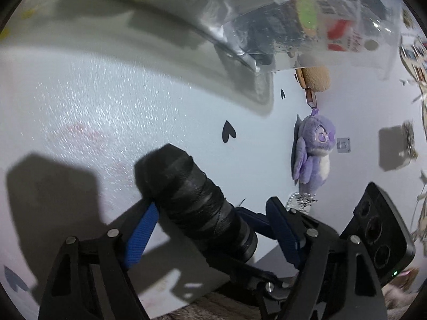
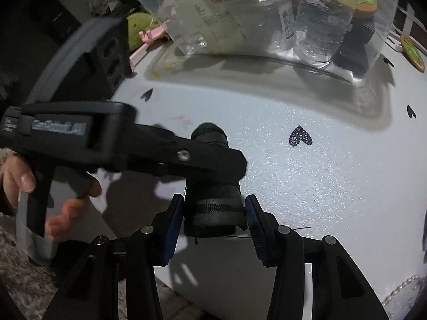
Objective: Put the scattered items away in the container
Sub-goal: 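Grasp the black tube with the left gripper while the right gripper releases it, then regrasp the tube end with the right gripper while the left gripper holds it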
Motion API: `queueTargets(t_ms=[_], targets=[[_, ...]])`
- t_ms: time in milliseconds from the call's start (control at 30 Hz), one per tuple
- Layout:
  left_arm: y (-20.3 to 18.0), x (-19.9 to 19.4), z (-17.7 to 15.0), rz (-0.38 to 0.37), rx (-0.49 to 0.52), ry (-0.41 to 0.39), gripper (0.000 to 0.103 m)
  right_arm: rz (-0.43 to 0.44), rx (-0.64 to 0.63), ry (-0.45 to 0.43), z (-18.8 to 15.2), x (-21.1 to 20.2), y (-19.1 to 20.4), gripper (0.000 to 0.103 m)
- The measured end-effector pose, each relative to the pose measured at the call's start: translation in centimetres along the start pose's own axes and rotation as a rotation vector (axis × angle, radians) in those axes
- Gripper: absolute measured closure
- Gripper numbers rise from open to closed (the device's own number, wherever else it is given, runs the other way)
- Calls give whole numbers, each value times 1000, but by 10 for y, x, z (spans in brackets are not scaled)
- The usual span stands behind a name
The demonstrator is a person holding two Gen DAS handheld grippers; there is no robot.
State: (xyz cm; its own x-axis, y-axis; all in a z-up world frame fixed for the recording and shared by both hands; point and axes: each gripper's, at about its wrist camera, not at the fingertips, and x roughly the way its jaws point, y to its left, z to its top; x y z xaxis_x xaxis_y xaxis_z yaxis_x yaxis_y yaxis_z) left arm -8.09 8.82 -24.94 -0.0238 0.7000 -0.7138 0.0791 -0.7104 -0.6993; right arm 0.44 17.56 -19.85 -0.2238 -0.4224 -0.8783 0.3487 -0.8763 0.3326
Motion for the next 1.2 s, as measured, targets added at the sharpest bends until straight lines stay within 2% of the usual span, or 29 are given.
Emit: queueTargets(t_ms=[100, 167, 300, 433, 567, 600, 633, 667, 733, 833, 1033, 1167, 1200], targets=[[1, 3, 0, 5, -22, 13, 30, 18, 7, -24, 1, -8, -2, 55], [4, 4, 1, -2, -45, 19, 37, 16, 3, -30, 2, -10, -1, 55], [8, 6, 3, -43, -105, 25, 43, 14, -7, -40, 4, -12, -3, 55], [16, 9, 3, -148, -227, 32, 49, -9, -22, -67, 10, -18, -1, 55], [21, 8, 3, -240, -328, 29, 52, 1, 22, -152, 19, -35, -3, 54], [22, 8, 2, -267, -352, 29, 53, -13, 32, -171, 22, -38, -3, 40], [23, 8, 2, -292, -371, 28, 53, -26, 41, -192, 23, -42, -4, 20], [22, 8, 1, -310, -384, 25, 53, -40, 48, -217, 23, -47, -5, 17], [22, 7, 1, -338, -402, 18, 53, -49, 68, -244, 23, -52, -8, 17], [23, 5, -1, -424, -475, 15, 53, -70, 65, -285, 18, -61, -6, 17], [6, -16, -1, -577, -557, -14, 53, -199, -200, -367, 10, -78, 37, 17], [-10, -31, 4, -657, -565, -40, 53, -261, -247, -441, 16, -85, 50, 19], [-14, -34, 5, -676, -565, -44, 53, -265, -240, -459, 19, -86, 50, 27]])
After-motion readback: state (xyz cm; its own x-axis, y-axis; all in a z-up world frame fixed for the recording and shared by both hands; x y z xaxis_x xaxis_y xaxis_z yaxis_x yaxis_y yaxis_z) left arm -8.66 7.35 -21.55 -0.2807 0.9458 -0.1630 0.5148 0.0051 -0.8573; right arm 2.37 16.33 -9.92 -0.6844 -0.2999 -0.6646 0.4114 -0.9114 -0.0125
